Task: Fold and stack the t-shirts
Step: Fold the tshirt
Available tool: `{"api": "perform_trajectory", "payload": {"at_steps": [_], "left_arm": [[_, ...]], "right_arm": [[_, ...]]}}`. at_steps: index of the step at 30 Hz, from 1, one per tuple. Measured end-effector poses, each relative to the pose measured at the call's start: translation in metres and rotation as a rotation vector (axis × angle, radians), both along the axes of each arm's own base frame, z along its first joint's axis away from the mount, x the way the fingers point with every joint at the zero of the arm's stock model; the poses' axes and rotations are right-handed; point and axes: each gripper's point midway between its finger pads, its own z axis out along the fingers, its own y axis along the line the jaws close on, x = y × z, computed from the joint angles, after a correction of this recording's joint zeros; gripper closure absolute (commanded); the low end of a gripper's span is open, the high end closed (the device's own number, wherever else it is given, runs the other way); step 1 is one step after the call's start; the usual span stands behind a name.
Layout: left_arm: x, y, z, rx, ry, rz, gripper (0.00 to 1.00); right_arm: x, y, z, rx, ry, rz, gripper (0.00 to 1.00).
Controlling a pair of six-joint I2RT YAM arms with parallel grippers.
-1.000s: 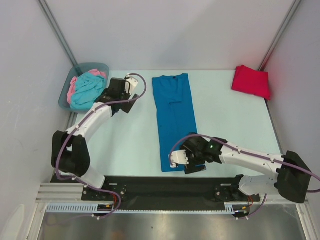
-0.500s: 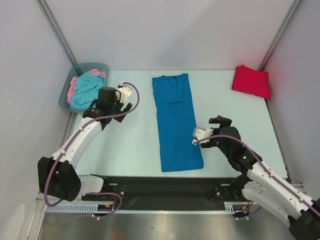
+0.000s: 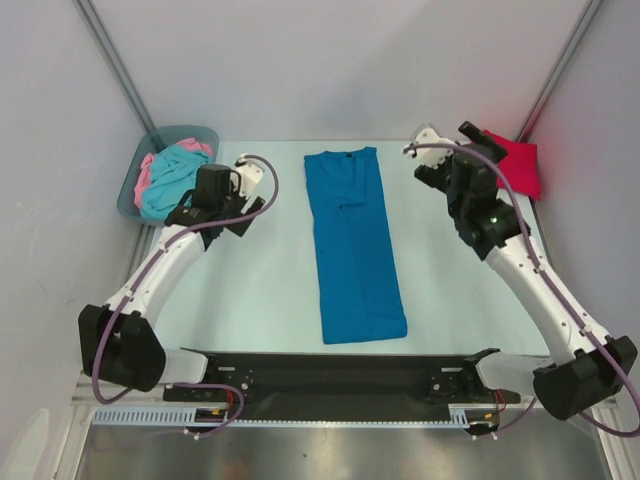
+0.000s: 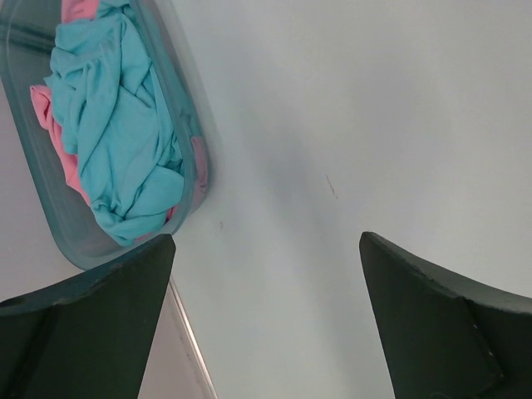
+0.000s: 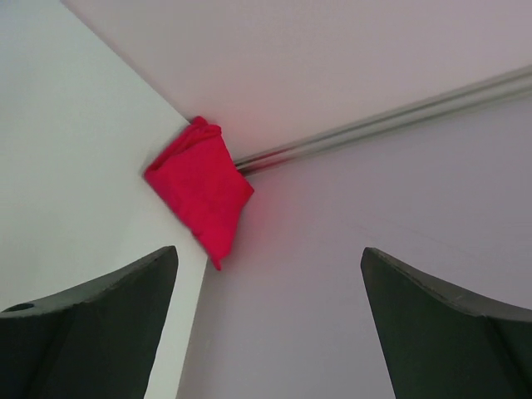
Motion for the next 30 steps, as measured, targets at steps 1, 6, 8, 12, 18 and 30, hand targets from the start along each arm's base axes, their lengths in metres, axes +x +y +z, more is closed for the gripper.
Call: {"api": "perform_trajectory", "payload": {"at_steps": [1, 6, 8, 12, 18, 30], "left_arm": [[-0.001, 0.000, 0.001, -0.003, -0.010, -0.002, 0.00], [-0.015, 0.004, 0.007, 0.004, -0.065, -0.020, 0.00], [-0.019, 0.005, 0.010, 0.007, -0.089, -0.026, 0.00], [-0.025, 0.007, 0.007, 0.012, -0.122, -0.041, 0.00], [-0.042, 0.007, -0.031, 0.013, -0.123, -0.073, 0.00], [-0.032, 0.010, -0.058, 0.034, -0.124, -0.048, 0.00]], "right_arm": [[0.004, -0.003, 0.010, 0.029, -0.003, -0.013, 0.02], [-0.019, 0.022, -0.030, 0.050, 0.113, 0.124, 0.00], [-0.047, 0.048, -0.087, -0.001, 0.210, 0.238, 0.03], [-0.111, 0.096, -0.222, -0.182, 0.486, 0.468, 0.05], [-0.161, 0.111, -0.313, -0.382, 0.693, 0.537, 0.03], [-0.185, 0.171, -0.297, -0.386, 0.533, 0.602, 0.07]]}}
